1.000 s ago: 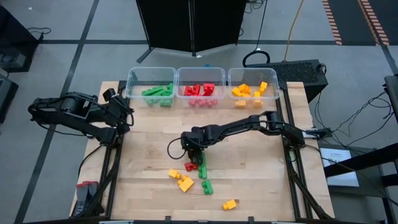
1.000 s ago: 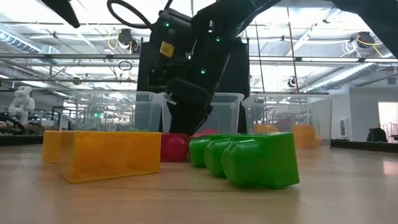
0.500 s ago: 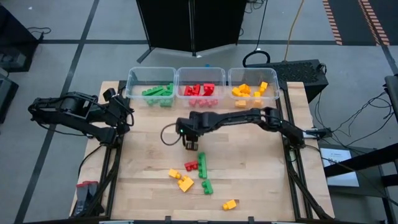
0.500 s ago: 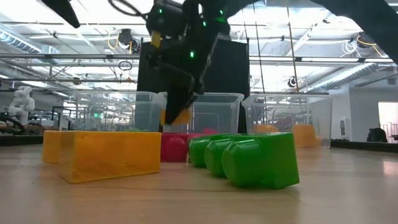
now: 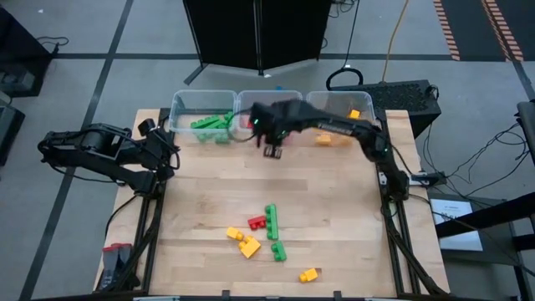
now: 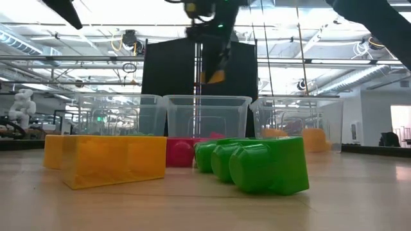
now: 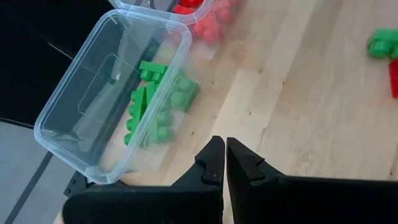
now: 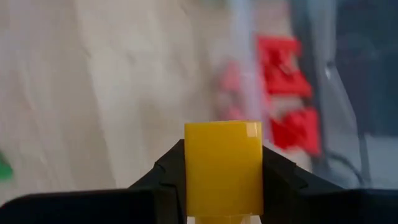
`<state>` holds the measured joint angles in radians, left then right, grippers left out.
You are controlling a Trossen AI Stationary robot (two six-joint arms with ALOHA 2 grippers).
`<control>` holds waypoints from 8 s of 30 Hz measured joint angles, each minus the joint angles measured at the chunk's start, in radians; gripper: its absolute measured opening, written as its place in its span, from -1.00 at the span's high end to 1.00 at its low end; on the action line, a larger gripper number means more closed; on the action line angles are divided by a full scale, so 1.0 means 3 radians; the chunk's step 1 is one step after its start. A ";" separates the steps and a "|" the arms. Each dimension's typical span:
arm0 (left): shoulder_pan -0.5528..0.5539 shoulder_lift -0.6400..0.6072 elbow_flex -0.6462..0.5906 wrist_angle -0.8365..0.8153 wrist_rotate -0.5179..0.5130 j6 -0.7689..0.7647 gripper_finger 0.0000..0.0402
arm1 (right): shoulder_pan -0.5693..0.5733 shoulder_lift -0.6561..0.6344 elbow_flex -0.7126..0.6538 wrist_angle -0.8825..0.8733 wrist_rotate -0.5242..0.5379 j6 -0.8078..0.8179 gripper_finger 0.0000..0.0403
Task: Sort blocks
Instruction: Put the yellow game piece with 1 stud into the right transparent bin
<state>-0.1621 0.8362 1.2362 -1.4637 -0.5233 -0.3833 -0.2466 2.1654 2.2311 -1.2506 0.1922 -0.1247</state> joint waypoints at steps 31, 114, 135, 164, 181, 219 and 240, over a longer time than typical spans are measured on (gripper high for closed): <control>-0.0001 -0.0002 0.0000 -0.0048 -0.0029 -0.0017 1.00 | -0.1826 -0.1747 -0.3050 0.0665 0.0213 0.1035 0.45; -0.0001 0.0006 0.0000 -0.0039 -0.0092 -0.0537 1.00 | 0.2926 -0.0389 -0.2633 0.1953 -0.1366 0.1959 -0.30; 0.0000 0.0176 0.0000 -0.0036 -0.0114 -0.0538 1.00 | 0.2561 -0.0421 -0.2630 0.1042 -0.0406 0.2228 -0.30; 0.0000 0.0260 0.0000 -0.0041 -0.0113 -0.0530 1.00 | 0.2259 -0.1107 -0.3126 0.1277 -0.0123 0.1460 -0.30; 0.0000 0.0260 0.0000 -0.0040 -0.0105 -0.0552 1.00 | 0.2202 -0.1112 -0.3783 0.1979 -0.0320 0.1460 -0.21; 0.0000 0.0260 0.0000 -0.0041 -0.0109 -0.0523 1.00 | -0.0674 -0.2756 -0.3090 0.1162 0.0872 0.1575 0.45; 0.0000 0.0260 0.0000 -0.0041 -0.0105 -0.0535 1.00 | -0.1939 -0.1717 -0.3095 0.0839 -0.0061 0.1696 0.45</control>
<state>-0.1621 0.9142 1.2362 -1.4761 -0.5549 -0.5438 -0.8283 1.6503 1.3025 -0.9989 0.1739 0.3840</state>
